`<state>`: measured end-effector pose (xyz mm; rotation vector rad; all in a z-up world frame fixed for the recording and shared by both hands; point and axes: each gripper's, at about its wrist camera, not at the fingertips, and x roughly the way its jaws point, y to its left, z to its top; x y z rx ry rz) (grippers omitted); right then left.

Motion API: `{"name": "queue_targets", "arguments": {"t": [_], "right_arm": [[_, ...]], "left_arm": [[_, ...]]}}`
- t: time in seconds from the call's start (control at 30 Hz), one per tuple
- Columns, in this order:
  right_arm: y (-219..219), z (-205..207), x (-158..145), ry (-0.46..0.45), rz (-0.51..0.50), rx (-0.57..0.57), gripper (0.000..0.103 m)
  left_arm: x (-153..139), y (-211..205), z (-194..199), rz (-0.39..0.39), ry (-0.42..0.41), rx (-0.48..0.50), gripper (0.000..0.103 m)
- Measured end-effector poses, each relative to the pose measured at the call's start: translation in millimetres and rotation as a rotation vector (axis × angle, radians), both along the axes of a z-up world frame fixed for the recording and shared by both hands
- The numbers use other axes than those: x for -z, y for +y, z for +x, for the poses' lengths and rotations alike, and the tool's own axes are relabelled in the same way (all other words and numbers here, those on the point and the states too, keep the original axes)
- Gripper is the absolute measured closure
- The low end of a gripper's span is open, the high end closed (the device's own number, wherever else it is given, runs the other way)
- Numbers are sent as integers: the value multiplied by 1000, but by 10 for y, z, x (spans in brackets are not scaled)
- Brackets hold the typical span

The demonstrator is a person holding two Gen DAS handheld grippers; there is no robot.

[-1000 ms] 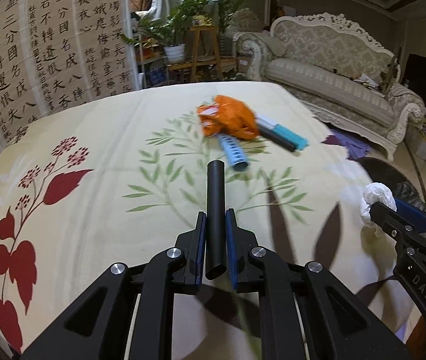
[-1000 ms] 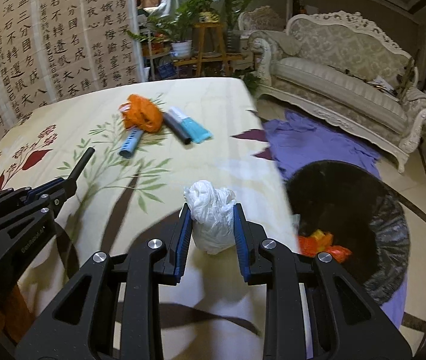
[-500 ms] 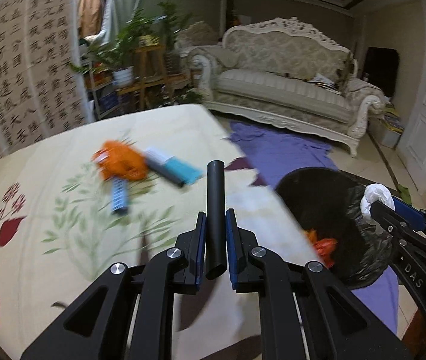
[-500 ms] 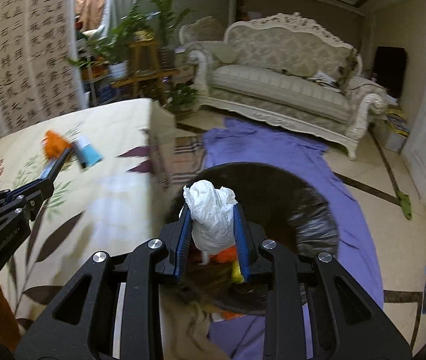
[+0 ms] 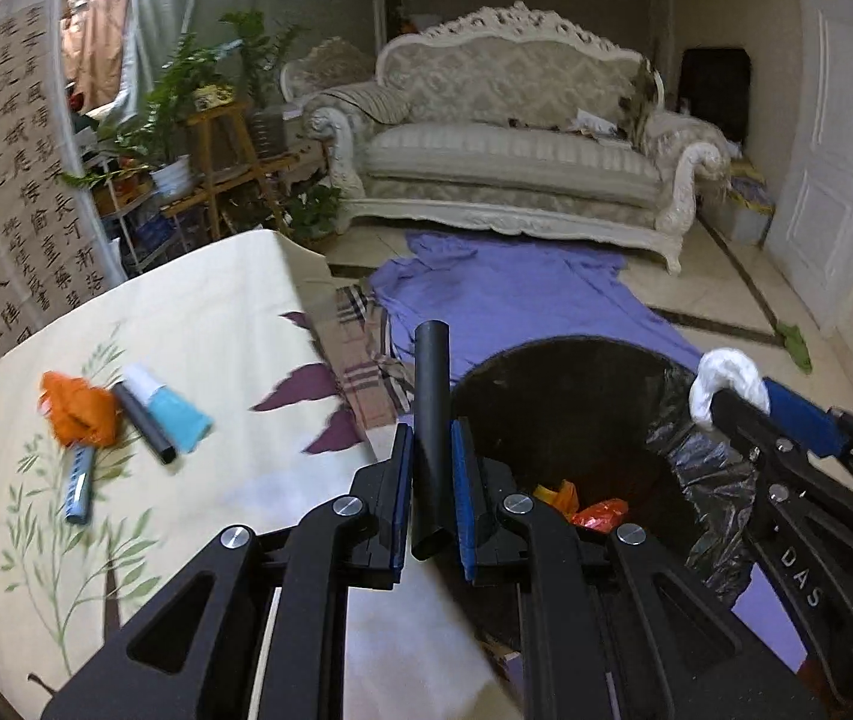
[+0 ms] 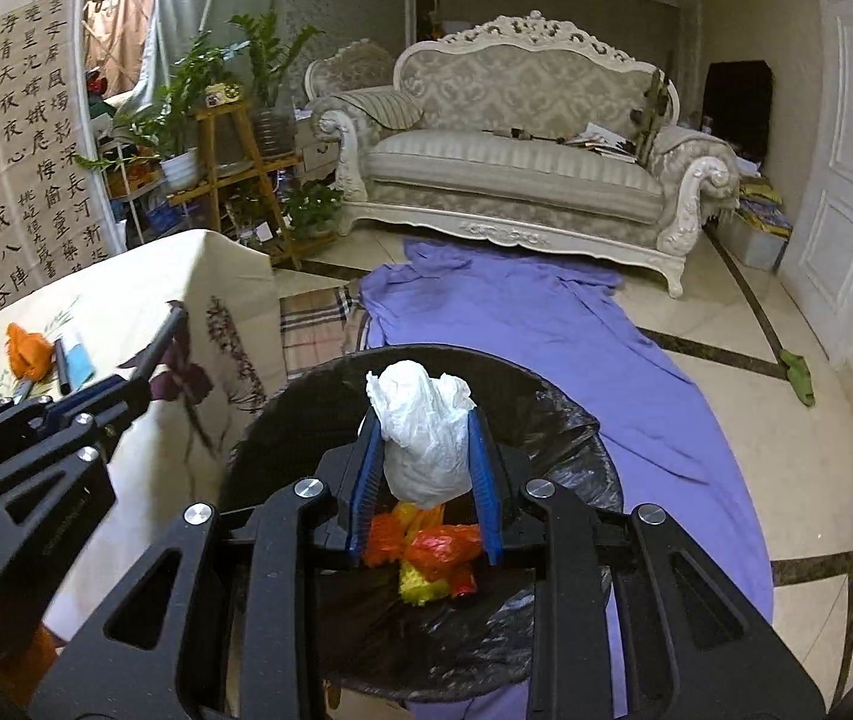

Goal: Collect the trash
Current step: 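Carry the black tube and white bag over the bin and open both tools, then return both tools to the table and grasp the blue tube with the left tool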

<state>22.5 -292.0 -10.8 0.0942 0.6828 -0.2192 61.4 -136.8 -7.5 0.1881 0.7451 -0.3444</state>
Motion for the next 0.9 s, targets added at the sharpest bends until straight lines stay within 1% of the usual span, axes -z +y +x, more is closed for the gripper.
{"name": "queue_targets", "arguments": {"t": [0.03, 0.07, 0.1, 0.13, 0.17, 0.2, 0.27, 0.3, 0.37, 0.6, 0.73, 0.9], "right_arm": [[-22, 12, 15, 3, 4, 3, 69], [-47, 26, 27, 1, 6, 8, 65], [-69, 31, 38, 1, 5, 13, 62], [-87, 36, 40, 1, 5, 17, 60], [-110, 32, 44, -3, 8, 25, 59], [-119, 24, 44, -4, 10, 29, 58], [-145, 14, 41, -5, 17, 38, 58], [-147, 8, 39, -6, 20, 39, 58], [-125, 8, 27, -7, 24, 35, 58], [101, 33, 32, 4, 43, -24, 57], [331, 82, 36, 13, 60, -86, 57], [718, 169, 40, 26, 61, -178, 57]], "left_arm": [[18, -24, 33, 5, 9, -5, 88], [41, -36, 55, 10, 21, -10, 82], [66, -40, 71, 11, 34, -15, 73], [85, -36, 79, 9, 42, -24, 67], [90, -39, 89, 9, 42, -34, 57], [94, -27, 83, 10, 39, -41, 54], [106, -12, 67, 22, 38, -46, 52], [110, -3, 65, 28, 40, -50, 48], [99, 64, 51, 28, 39, -73, 44], [62, 403, 12, 42, 35, -161, 43], [86, 722, -4, 63, 40, -225, 43], [115, 1131, 24, 68, 54, -316, 43]]}}
